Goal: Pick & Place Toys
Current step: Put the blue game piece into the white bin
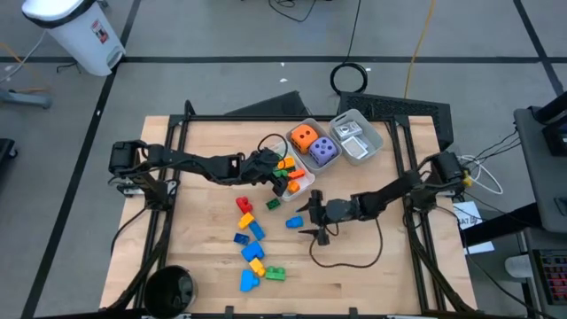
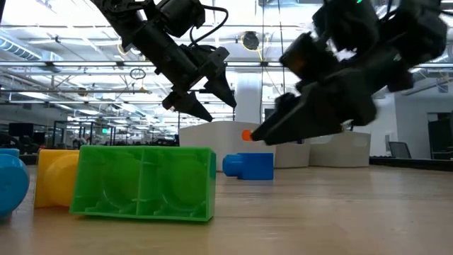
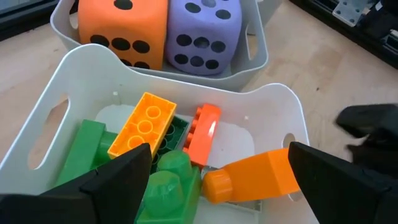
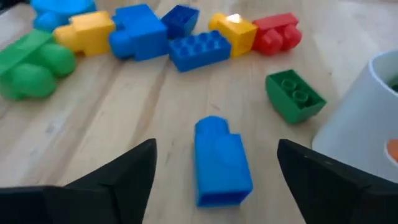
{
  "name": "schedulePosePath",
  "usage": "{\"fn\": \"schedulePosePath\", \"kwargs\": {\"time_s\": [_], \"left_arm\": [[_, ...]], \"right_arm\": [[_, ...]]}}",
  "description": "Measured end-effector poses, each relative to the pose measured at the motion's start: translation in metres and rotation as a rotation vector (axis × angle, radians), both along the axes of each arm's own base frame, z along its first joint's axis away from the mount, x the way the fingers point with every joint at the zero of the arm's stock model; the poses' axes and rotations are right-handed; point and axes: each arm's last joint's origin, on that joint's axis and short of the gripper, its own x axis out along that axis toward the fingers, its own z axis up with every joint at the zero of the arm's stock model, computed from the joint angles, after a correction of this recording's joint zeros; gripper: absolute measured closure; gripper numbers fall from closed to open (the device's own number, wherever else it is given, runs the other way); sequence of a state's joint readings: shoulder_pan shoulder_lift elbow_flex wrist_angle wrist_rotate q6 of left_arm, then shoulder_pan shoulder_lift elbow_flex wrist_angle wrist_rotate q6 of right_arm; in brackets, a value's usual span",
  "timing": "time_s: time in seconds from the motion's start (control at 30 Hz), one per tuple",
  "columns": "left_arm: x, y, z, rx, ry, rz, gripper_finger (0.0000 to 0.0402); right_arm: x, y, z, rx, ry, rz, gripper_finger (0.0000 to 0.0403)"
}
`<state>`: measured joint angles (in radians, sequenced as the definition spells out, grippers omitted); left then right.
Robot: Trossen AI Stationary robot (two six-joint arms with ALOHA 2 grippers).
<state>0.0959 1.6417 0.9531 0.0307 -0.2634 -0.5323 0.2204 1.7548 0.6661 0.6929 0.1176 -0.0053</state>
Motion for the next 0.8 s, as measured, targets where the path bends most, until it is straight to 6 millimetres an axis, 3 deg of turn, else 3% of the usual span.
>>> {"fn": "schedulePosePath", "kwargs": {"time_s": [0.17, 0.33, 0.53, 0.8], "left_arm": [[0.0, 0.0, 0.0, 0.0, 0.0, 0.0, 0.0021], [0.0, 0.0, 0.0, 0.0, 0.002, 0.0, 0.002], [0.0, 0.0, 0.0, 0.0, 0.0, 0.0, 0.0021], [0.0, 0.0, 0.0, -0.023, -0.013, 0.017, 0.002]], "right_arm": [[0.004, -0.01, -0.021, 0.015, 0.05, 0.014, 0.0085], [0.005, -0.014, -0.029, 0.021, 0.073, 0.051, 0.011], [0.007, -0.013, -0.026, 0.015, 0.037, 0.07, 0.0172], [0.006, -0.013, -0.02, 0.014, 0.024, 0.072, 0.0291]]}}
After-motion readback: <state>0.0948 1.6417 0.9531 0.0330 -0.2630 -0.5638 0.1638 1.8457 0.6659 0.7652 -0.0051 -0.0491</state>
